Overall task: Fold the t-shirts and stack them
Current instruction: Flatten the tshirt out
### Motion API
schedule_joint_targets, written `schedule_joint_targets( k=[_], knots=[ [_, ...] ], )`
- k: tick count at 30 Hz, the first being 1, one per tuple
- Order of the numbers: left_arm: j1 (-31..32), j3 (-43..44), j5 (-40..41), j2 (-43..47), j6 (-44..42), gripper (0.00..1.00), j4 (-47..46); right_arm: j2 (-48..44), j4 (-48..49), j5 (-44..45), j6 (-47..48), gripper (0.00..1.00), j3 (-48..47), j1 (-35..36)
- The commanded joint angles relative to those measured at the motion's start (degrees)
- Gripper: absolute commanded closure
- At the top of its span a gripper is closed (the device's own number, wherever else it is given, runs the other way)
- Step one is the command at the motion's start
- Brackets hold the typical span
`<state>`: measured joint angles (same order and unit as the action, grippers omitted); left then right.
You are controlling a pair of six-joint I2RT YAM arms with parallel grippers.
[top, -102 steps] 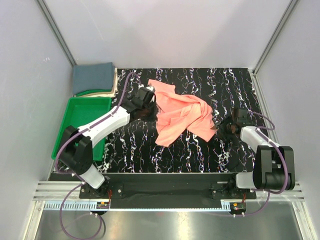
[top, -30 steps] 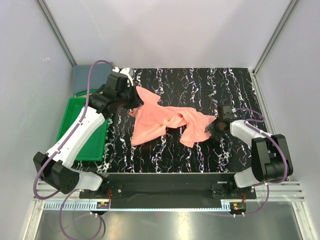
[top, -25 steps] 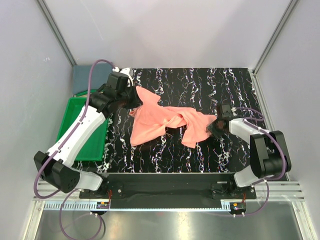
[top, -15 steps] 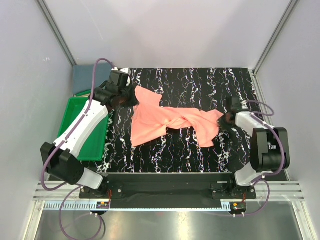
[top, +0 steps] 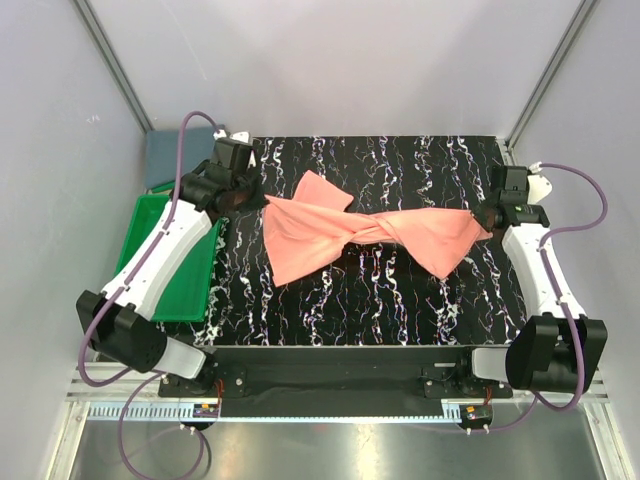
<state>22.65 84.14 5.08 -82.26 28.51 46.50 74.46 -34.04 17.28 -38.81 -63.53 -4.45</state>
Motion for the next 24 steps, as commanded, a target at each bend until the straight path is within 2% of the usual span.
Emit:
schedule_joint_targets(
  k=[1,9,13,18,24],
  knots=[
    [-0.59,0.15,3.79,4.29,-1.44,1.00,-0.80,-2.81,-4.01,3.81,2.33,1.00,-3.88,-0.56],
    [-0.95,-0.55,4.23,6.93,-1.97,1.00,0.34,-8.27,-11.13,3.11,2.86,1.00,-12.23,-0.82],
    [-1.12,-1.87,4.32,8.77,-2.41,1.00,0.70,-5.38,-11.13,1.54,3.30,1.00,-13.20,-2.40],
    [-1.82,-4.33,4.24,10.36,-2.94,1.00,0.87,5.66,-10.78,-4.09,3.30,1.00,-16.80,-4.95],
    [-2.00,-9.07,-7.34,9.40,-1.88,1.00,-2.90,22.00,-10.34,-9.89,2.77,0.98,-22.95,-5.92]
  ],
)
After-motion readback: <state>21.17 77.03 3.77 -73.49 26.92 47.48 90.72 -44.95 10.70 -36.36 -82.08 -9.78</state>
